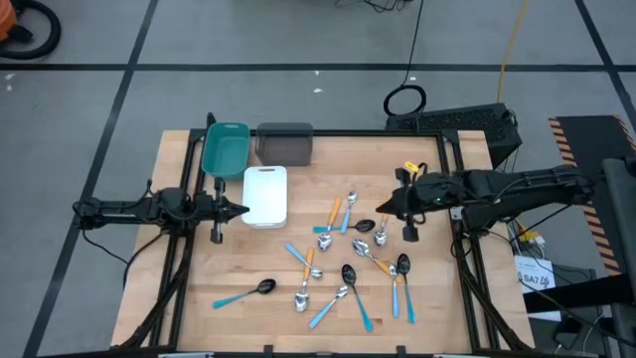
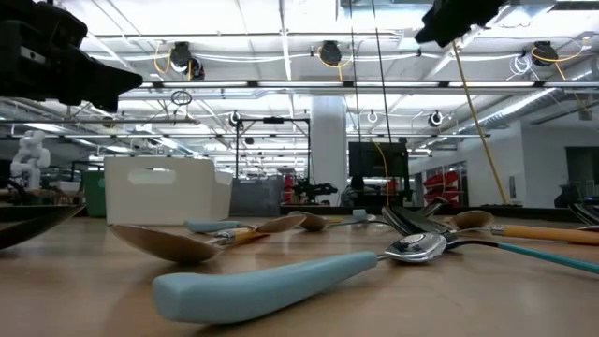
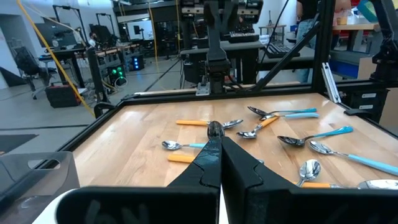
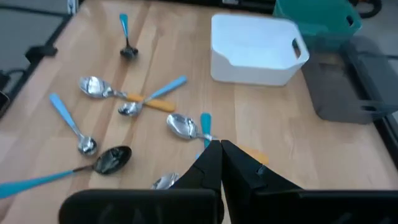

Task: Sort silverware by color (type)
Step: Put the top right orange spoon into the black bin

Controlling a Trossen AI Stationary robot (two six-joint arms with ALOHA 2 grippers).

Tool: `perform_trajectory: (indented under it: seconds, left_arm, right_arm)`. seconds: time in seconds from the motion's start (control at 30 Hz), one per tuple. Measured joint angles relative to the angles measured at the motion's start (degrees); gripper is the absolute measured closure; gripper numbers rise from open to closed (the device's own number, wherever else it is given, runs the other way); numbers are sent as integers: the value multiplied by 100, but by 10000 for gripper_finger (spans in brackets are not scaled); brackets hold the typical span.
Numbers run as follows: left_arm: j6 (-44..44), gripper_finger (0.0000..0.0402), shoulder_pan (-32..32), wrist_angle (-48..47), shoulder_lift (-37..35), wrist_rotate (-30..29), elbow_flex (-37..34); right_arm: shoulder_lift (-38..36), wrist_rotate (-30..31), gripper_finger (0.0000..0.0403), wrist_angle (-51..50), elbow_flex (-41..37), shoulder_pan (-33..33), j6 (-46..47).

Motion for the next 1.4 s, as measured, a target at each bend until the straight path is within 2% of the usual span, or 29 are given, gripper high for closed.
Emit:
perform_trajectory:
  seconds: [0.4,0.57,0.7,0.93,1.03,1.17,1.4]
  left_arm:
    - [-72,401,0,3,0,0,11]
    - [-1317,401,-22,-59,0,-3,20]
    - [-1413,401,-25,76,20,-13,22]
    - [-1634,401,-249,492,180,-16,22]
    - [-1609,401,-438,855,448,-51,24]
    - [-1570,401,-758,859,1041,-510,394]
    - [-1331,401,-1504,819,2958,-1372,1582]
  right_arm:
    - [1280,-5,403,31,0,1,-89]
    - [1784,-17,403,28,0,38,492]
    - [2120,-9,401,112,0,184,774]
    - [2558,-11,395,881,0,496,792]
    - [2692,-11,395,1161,0,583,694]
    - [2813,-11,395,1269,0,650,650]
    - [2823,-22,394,1176,0,691,793]
